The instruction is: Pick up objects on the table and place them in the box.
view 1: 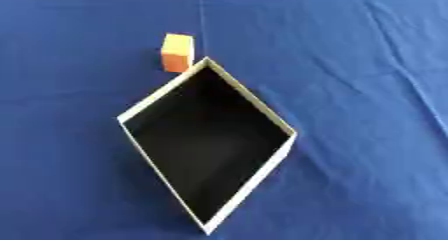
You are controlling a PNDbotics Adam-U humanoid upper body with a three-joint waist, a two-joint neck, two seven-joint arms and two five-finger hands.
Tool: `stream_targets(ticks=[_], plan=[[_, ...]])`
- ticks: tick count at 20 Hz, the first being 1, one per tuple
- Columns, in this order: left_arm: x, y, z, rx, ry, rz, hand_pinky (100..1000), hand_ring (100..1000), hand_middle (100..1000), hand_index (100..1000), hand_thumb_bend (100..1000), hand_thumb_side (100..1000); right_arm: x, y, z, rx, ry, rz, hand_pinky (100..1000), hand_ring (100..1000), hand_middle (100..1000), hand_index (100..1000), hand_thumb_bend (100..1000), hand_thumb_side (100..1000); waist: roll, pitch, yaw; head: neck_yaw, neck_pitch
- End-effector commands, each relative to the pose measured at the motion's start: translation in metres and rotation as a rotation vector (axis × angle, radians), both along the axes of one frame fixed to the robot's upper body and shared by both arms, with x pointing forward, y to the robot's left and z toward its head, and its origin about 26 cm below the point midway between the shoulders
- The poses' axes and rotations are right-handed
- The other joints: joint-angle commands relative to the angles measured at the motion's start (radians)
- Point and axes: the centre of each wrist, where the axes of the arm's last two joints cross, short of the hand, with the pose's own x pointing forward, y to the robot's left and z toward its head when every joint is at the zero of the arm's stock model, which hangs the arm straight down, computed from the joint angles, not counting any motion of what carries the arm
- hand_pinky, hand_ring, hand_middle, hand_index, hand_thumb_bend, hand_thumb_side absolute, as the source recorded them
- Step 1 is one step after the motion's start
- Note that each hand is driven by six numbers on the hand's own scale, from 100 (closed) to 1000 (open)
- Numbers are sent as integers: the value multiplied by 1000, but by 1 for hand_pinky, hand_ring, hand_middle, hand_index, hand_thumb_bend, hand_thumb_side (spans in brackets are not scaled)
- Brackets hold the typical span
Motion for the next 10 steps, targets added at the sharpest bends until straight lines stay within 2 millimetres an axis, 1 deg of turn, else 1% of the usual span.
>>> stream_targets(ticks=[1,10], plan=[[-4,5,9,26,-24,16,452,455,498,669,107,659,-5,0,6,-11,-23,8,766,777,669,766,100,798,1,-27,-2,2,2],[-4,8,10,40,-23,23,455,459,503,677,112,652,-5,-2,5,-12,-15,1,767,779,670,767,100,799,3,-32,-6,0,5]])
